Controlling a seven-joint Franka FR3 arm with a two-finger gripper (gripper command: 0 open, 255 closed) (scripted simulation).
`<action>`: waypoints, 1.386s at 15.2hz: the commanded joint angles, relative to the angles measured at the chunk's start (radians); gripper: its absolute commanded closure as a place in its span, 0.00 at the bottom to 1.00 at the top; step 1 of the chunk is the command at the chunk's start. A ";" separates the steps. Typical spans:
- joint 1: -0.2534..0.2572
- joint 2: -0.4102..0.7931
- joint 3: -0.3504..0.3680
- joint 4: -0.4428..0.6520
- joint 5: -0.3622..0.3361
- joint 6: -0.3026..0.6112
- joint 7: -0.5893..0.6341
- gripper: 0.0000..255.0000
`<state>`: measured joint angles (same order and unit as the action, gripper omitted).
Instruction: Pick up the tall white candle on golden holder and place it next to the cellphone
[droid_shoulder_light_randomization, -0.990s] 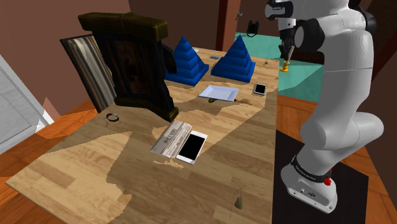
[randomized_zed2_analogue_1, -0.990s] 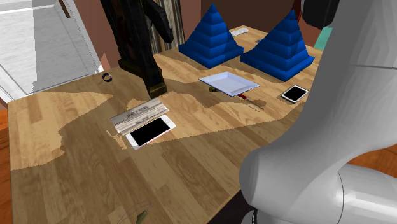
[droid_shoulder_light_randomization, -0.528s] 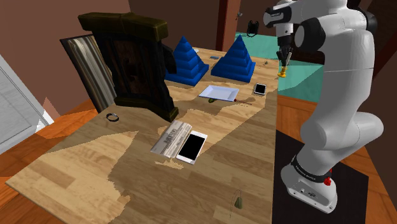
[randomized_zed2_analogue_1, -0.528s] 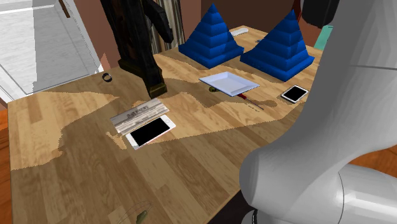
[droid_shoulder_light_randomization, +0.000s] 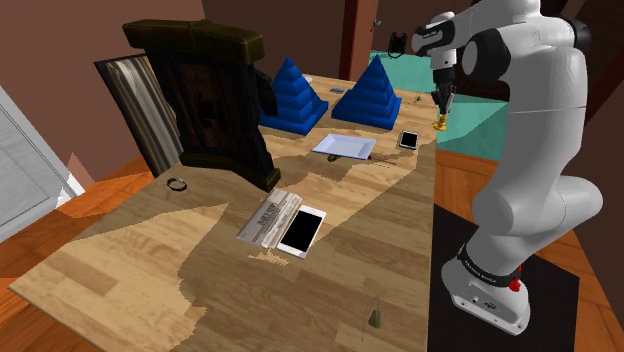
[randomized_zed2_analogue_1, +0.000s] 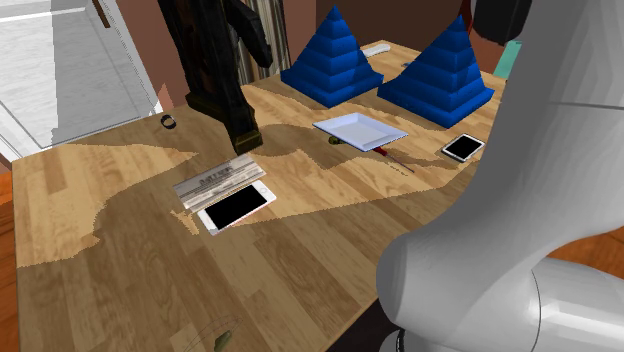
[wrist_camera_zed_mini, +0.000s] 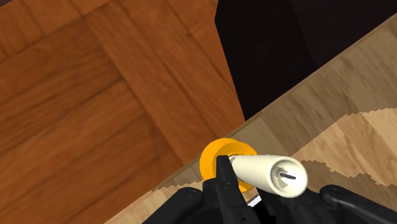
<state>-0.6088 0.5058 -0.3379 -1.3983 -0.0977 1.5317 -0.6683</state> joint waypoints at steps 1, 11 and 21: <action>0.001 0.006 0.002 -0.017 0.002 0.022 0.005 1.00; -0.001 0.041 0.009 -0.098 0.011 0.136 0.023 1.00; -0.002 0.055 0.011 -0.115 0.015 0.167 0.027 1.00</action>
<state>-0.6107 0.5608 -0.3267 -1.5137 -0.0830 1.6981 -0.6417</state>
